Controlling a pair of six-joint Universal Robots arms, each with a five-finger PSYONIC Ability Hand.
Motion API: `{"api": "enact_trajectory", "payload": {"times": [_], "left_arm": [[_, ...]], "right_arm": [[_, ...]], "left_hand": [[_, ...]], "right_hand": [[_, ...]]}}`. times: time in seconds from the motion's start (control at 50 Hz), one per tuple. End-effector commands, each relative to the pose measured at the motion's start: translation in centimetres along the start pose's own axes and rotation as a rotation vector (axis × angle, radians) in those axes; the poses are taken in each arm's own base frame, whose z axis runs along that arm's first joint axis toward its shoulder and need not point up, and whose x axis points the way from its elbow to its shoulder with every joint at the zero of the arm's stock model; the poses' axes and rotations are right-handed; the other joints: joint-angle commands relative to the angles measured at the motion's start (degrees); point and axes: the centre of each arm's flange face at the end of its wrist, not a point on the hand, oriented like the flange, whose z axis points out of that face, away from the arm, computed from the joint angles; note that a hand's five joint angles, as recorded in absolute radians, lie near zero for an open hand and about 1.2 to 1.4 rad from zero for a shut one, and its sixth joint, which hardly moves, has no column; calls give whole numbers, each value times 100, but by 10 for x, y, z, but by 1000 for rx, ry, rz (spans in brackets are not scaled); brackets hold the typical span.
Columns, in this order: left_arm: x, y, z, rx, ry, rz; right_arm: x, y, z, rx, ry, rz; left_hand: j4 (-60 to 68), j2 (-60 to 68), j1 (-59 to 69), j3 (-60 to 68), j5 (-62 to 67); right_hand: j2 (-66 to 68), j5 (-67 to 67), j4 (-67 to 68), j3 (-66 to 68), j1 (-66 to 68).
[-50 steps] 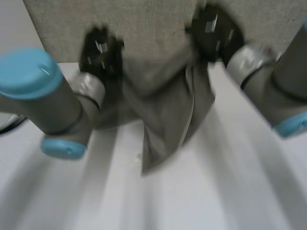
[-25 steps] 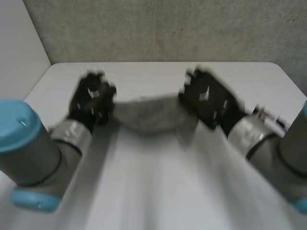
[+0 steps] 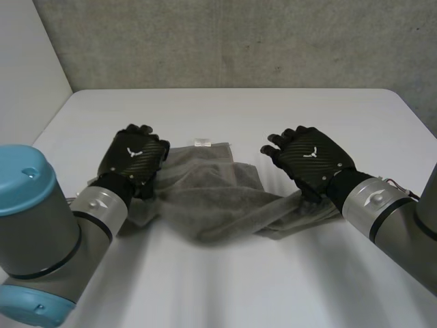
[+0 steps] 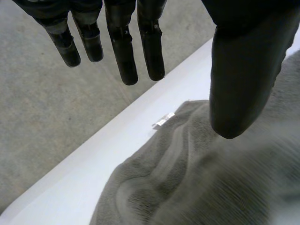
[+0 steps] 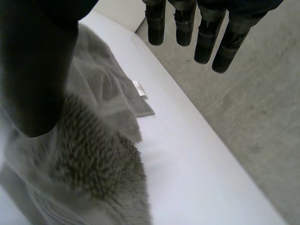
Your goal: Fold the towel.
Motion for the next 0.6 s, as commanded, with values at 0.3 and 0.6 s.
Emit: {"api": "enact_trajectory", "payload": {"times": [0.3,0.6], "left_arm": [[-42,23,-5,-199,-35,-234],[-59,66,10,-325,-87,-367]], "right_arm": [[38,-28,22,-69,-20,365],[-11,-2,102,-150,-189,370]], "left_hand": [[-322,-442,-462,-240,-295],[-322,-626,-646,-240,-479]], "right_hand": [[-441,-344,-444,-290,-431],[123,219,-444,-290,133]]}}
